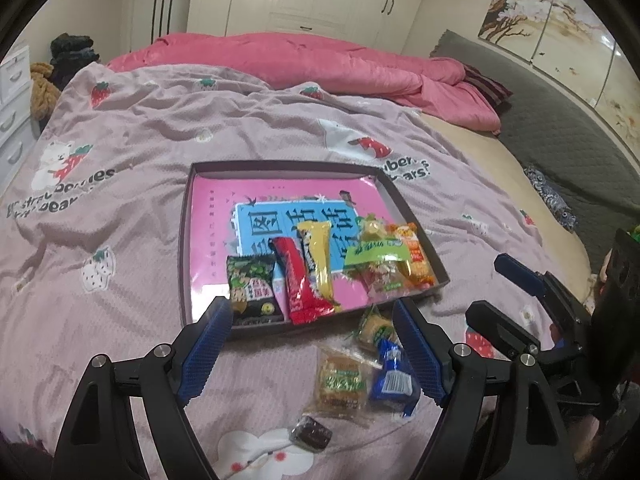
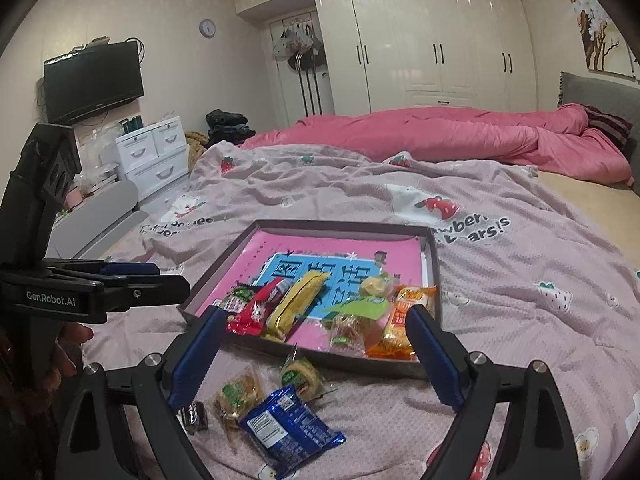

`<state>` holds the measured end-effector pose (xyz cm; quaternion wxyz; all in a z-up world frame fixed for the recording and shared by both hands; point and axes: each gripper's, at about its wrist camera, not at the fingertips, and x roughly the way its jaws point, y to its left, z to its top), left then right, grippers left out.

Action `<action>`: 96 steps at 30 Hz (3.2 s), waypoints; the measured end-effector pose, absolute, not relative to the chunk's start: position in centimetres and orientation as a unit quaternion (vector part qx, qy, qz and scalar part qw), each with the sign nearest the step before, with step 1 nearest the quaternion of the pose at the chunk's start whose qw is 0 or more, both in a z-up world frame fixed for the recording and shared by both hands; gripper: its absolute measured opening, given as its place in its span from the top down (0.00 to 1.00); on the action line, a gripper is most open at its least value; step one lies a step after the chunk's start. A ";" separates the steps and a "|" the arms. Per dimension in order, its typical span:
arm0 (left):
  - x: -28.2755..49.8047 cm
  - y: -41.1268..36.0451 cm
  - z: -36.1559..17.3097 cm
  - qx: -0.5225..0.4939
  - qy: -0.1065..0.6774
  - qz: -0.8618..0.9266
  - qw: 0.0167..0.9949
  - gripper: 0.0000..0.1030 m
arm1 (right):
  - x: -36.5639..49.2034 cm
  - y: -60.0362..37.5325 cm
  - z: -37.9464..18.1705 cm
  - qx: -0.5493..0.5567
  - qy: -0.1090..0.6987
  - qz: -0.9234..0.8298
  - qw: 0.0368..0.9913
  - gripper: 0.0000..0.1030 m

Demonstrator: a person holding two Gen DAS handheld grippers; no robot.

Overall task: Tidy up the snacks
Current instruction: 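Withdraw both grippers from the tray toward the snacks on the bed cover, then grasp the brown chocolate with the left gripper while the right grasps the blue biscuit pack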

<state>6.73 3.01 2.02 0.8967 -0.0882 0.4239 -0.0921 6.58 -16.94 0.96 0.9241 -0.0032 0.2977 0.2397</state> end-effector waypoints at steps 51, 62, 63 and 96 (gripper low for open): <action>2.7 1.1 -6.7 0.032 0.571 -0.168 0.803 0.19 | 5.1 -14.0 -3.1 -0.127 0.382 0.266 0.876 0.11; 3.1 0.9 -7.4 0.034 0.577 -0.171 0.798 0.19 | 5.7 -12.7 -6.0 -0.178 0.430 0.284 0.838 0.11; 3.1 0.9 -7.5 0.033 0.579 -0.172 0.797 0.19 | 5.7 -12.6 -6.2 -0.182 0.433 0.284 0.836 0.12; 4.2 -0.6 -8.8 0.053 0.573 -0.201 0.793 0.45 | 7.1 -11.3 -9.0 -0.193 0.458 0.336 0.800 0.45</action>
